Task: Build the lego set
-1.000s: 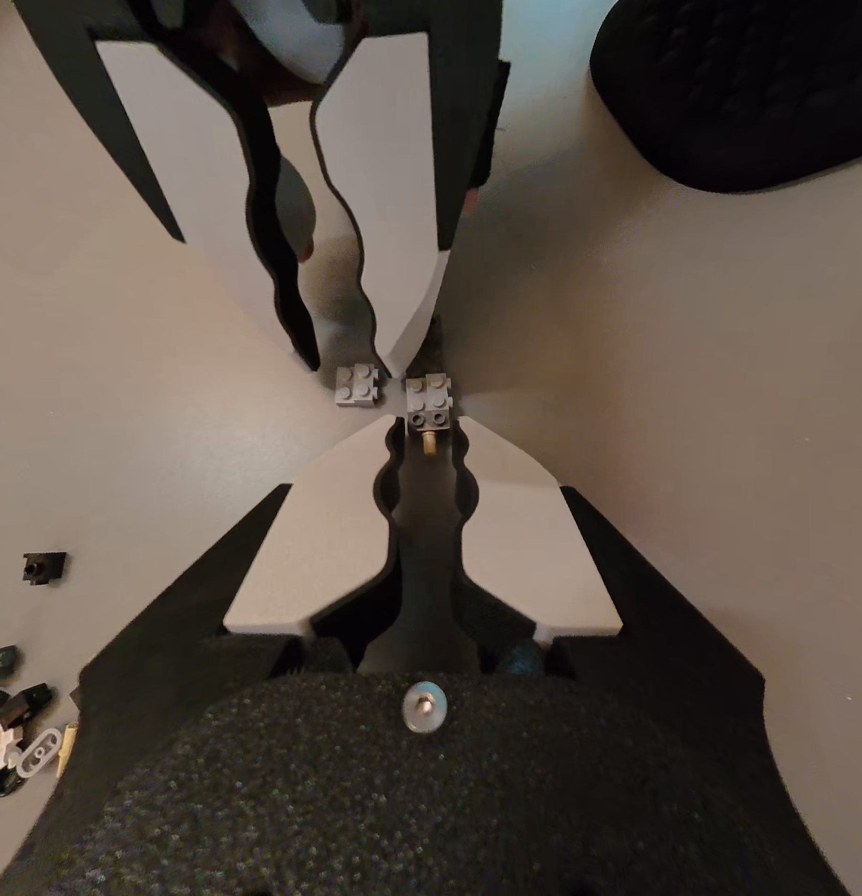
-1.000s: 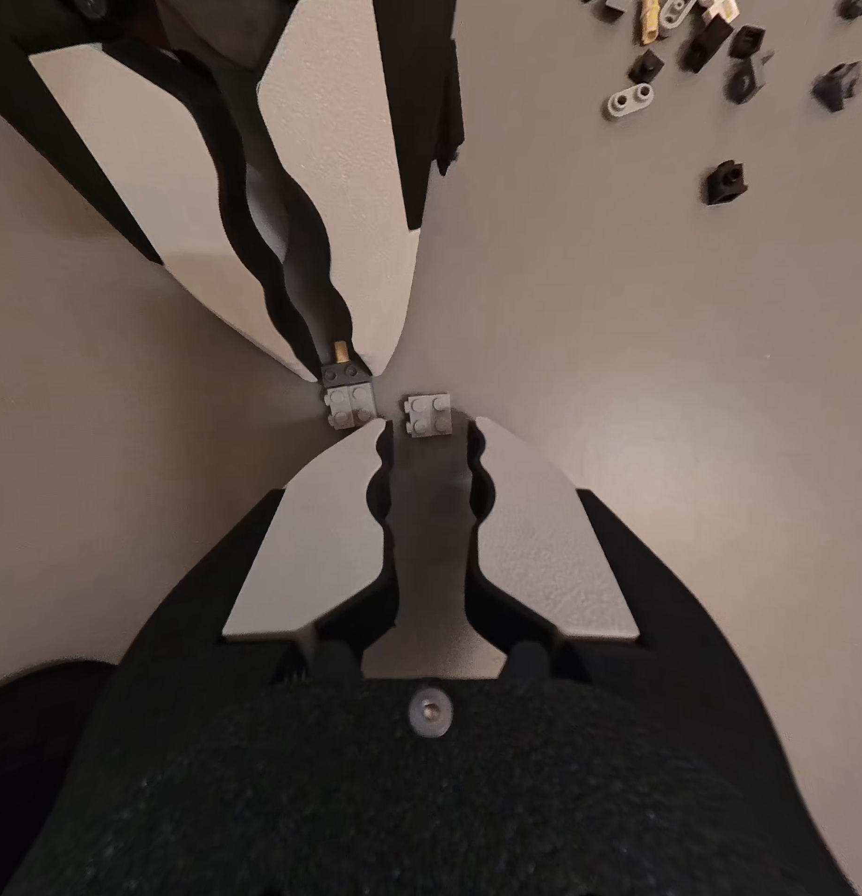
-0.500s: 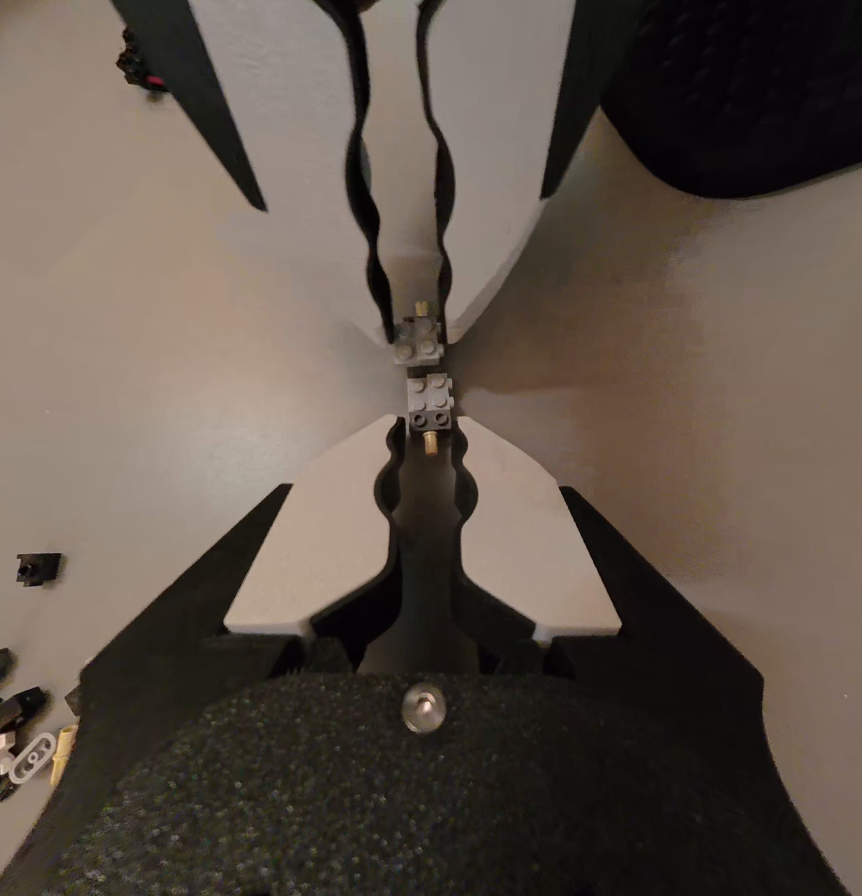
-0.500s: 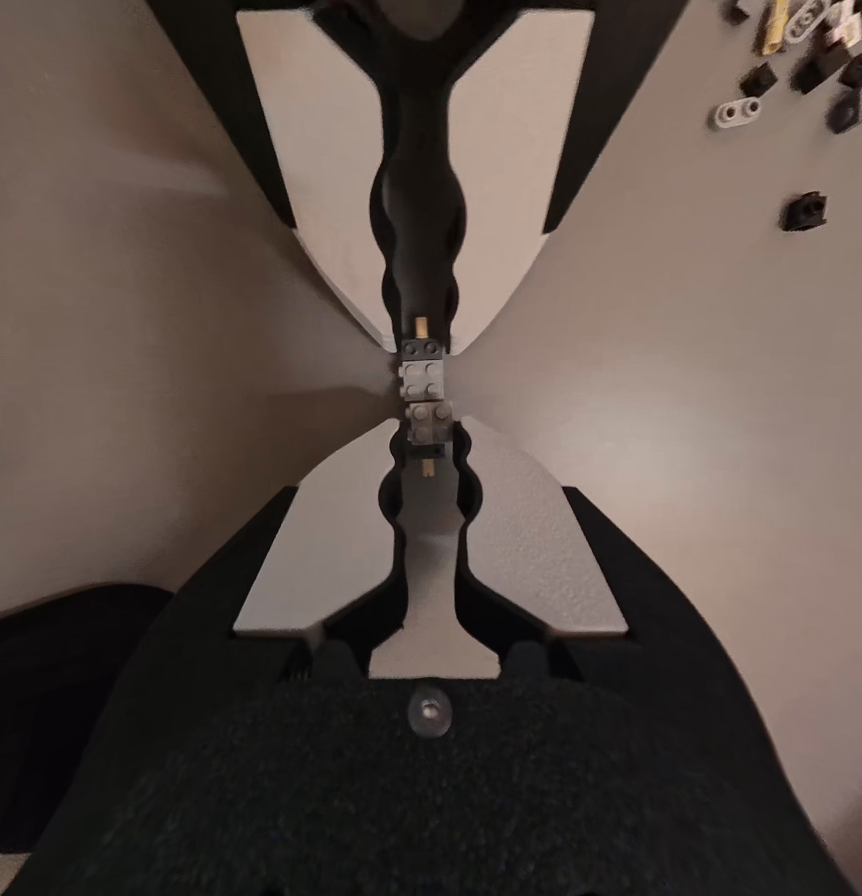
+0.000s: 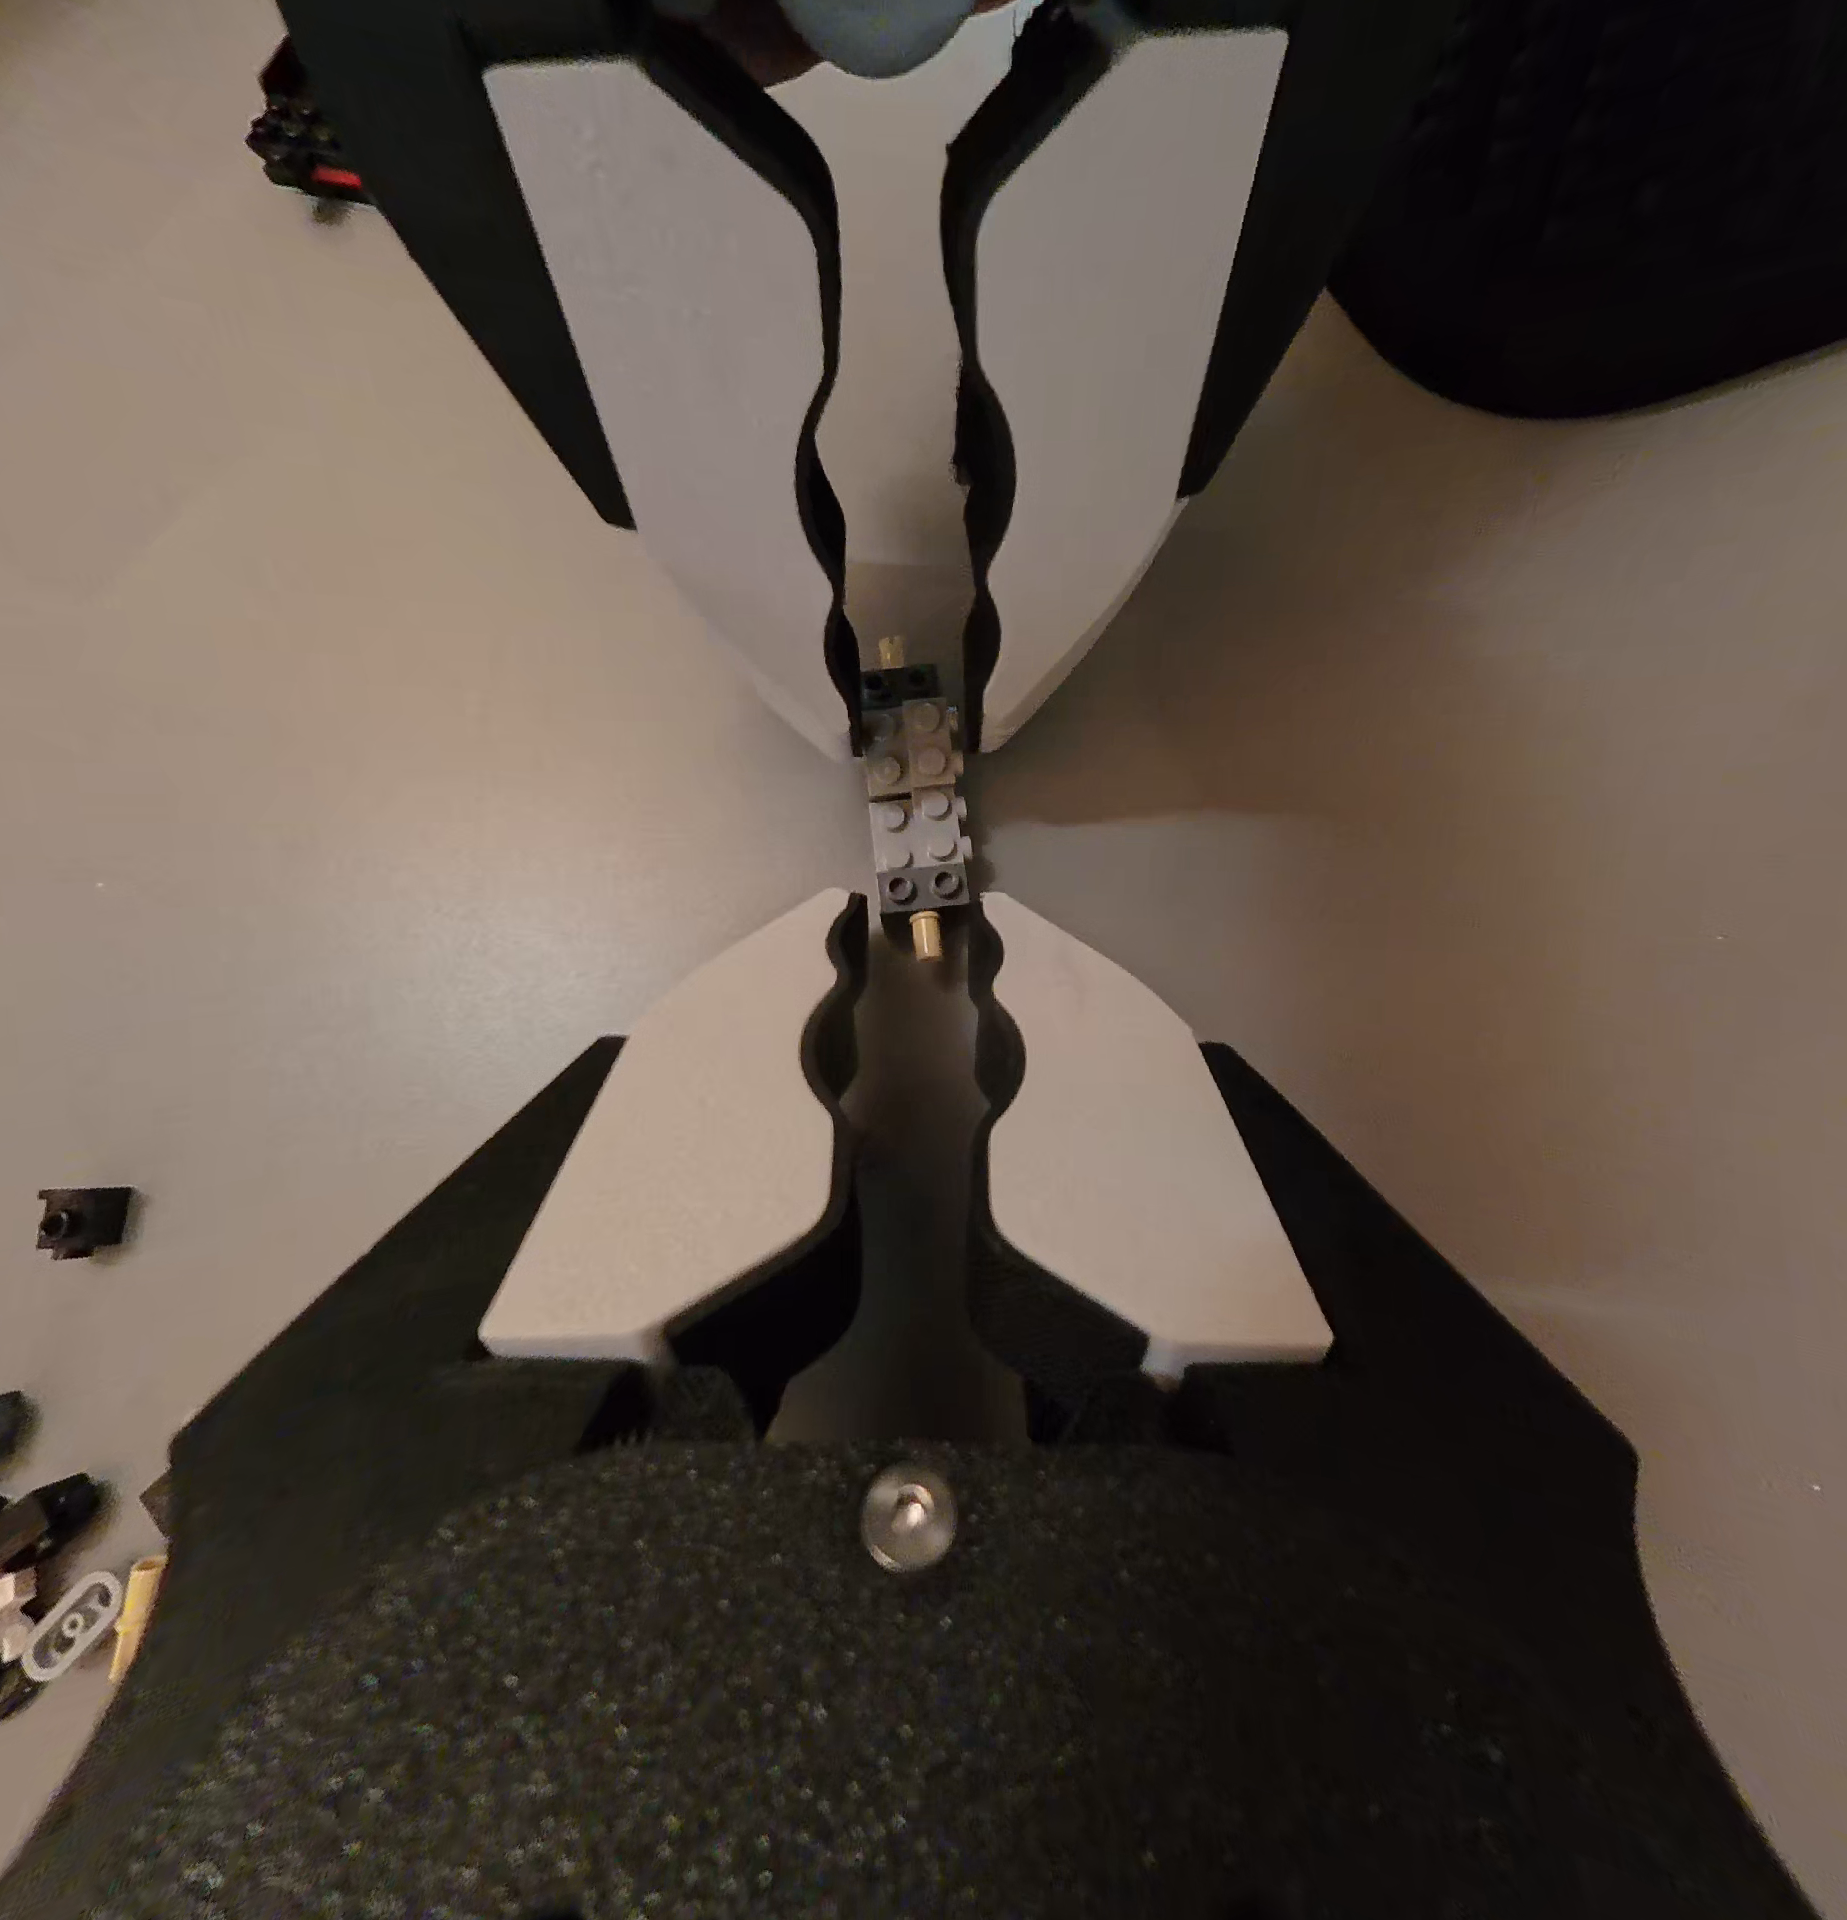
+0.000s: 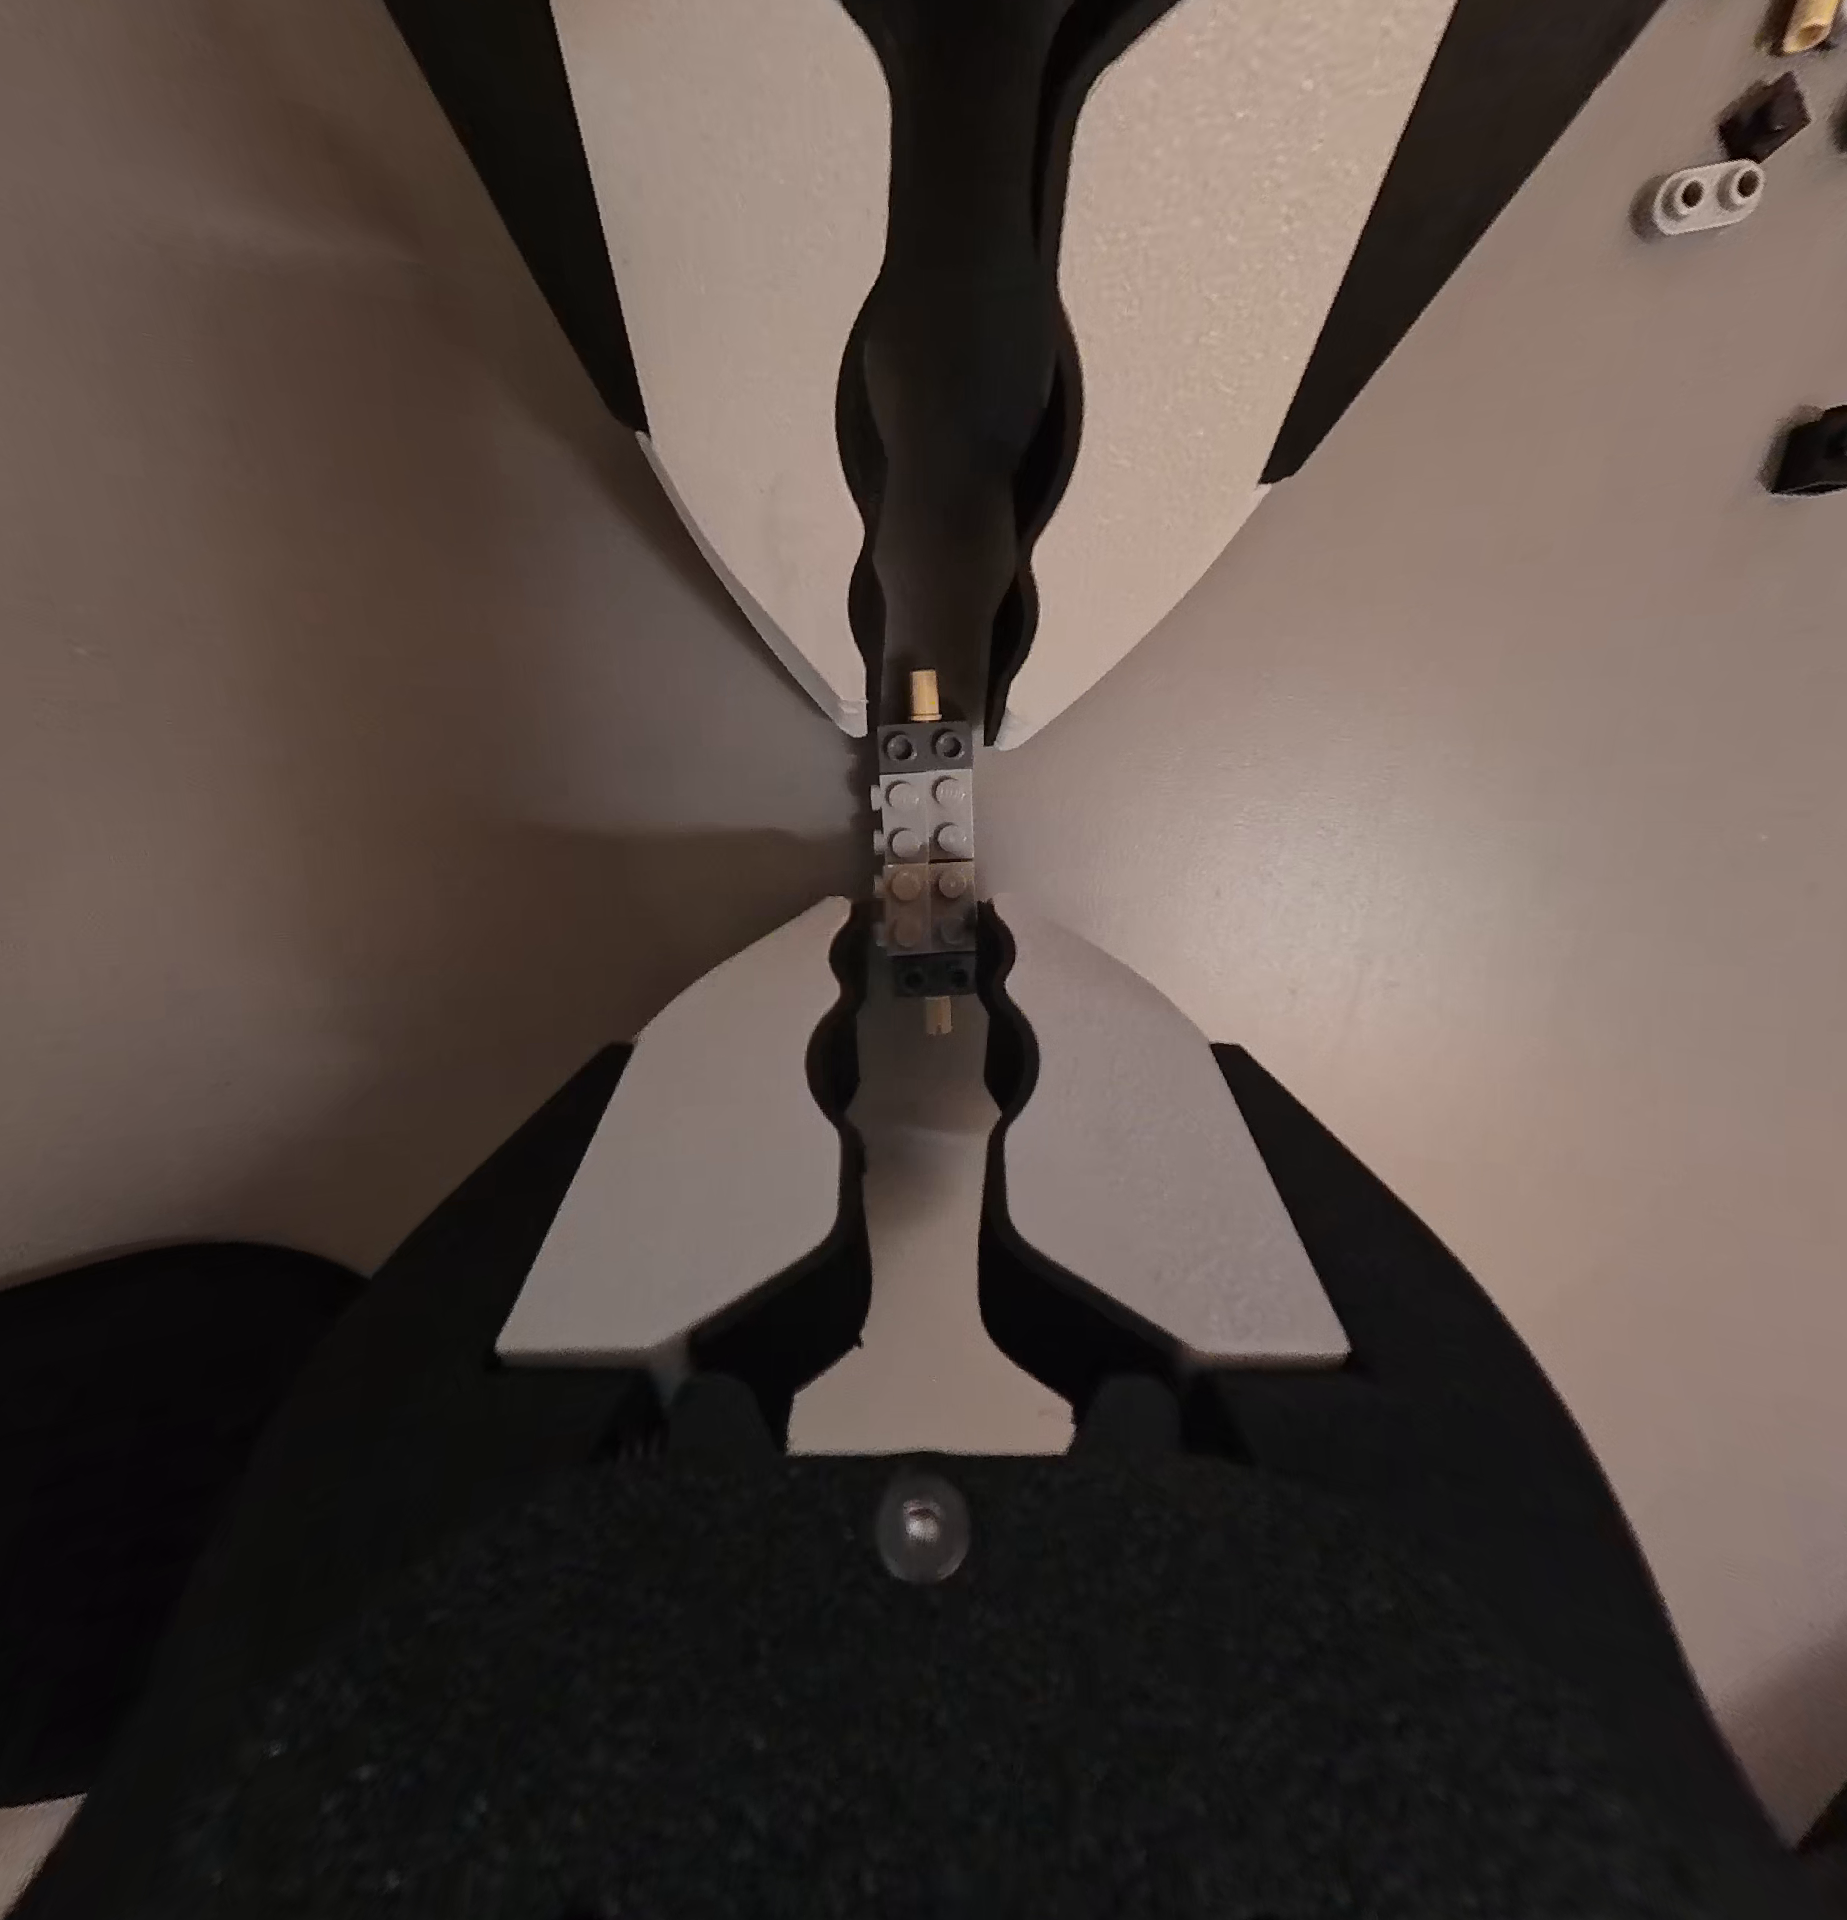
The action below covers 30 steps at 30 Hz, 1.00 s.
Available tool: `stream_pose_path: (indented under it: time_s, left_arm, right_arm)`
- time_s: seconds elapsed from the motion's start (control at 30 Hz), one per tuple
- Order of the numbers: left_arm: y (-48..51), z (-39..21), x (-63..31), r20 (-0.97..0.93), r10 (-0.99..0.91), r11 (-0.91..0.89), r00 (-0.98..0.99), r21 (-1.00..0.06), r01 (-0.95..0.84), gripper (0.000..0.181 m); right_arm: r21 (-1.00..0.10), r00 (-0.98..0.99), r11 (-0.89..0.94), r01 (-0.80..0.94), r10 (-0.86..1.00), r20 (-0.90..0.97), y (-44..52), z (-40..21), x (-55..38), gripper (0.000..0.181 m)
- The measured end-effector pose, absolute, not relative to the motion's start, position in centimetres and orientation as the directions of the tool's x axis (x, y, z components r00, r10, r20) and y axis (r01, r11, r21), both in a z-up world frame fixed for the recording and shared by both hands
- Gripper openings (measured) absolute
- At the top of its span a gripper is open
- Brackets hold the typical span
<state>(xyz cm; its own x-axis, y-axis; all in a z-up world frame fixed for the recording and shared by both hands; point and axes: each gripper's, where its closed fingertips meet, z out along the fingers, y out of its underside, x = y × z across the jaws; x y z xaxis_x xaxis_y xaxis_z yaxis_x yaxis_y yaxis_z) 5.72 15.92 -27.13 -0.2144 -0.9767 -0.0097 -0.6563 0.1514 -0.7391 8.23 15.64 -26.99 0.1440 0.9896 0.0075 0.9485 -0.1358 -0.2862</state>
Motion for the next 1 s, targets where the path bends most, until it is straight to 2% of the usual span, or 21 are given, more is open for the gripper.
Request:
stream_pose_path:
  time_s: [0.17, 0.37, 0.63, 0.87, 1.0]
  left_arm:
    - [15.9, -27.1, 5.7, -0.008, -0.976, 0.152, -0.218, -0.741, -0.654, 0.018]
    - [15.4, -27.1, 6.0, -0.025, -0.971, 0.176, -0.236, -0.744, -0.645, 0.029]
    - [16.1, -27.3, 6.8, -0.128, -0.974, 0.221, -0.189, -0.728, -0.649, 0.017]
    - [16.9, -26.1, 7.1, -0.130, -0.984, 0.177, -0.122, -0.779, -0.602, 0.017]
    - [17.3, -24.8, 7.0, -0.129, -0.988, 0.156, -0.088, -0.790, -0.593, 0.017]
  right_arm:
    - [-0.349, 0.177, -0.161, 0.923, 0.984, 0.015, 15.9, -25.9, 8.5, 0.027]
    - [-0.538, 0.350, -0.312, 0.783, 0.936, -0.034, 15.5, -25.3, 9.3, 0.026]
    - [-0.659, 0.492, -0.413, 0.629, 0.867, -0.074, 15.4, -26.9, 10.3, 0.032]
    - [-0.761, 0.669, -0.560, 0.328, 0.706, -0.232, 15.2, -25.3, 11.3, 0.041]
    - [-0.781, 0.723, -0.625, 0.020, 0.549, -0.421, 15.6, -23.3, 10.8, 0.044]
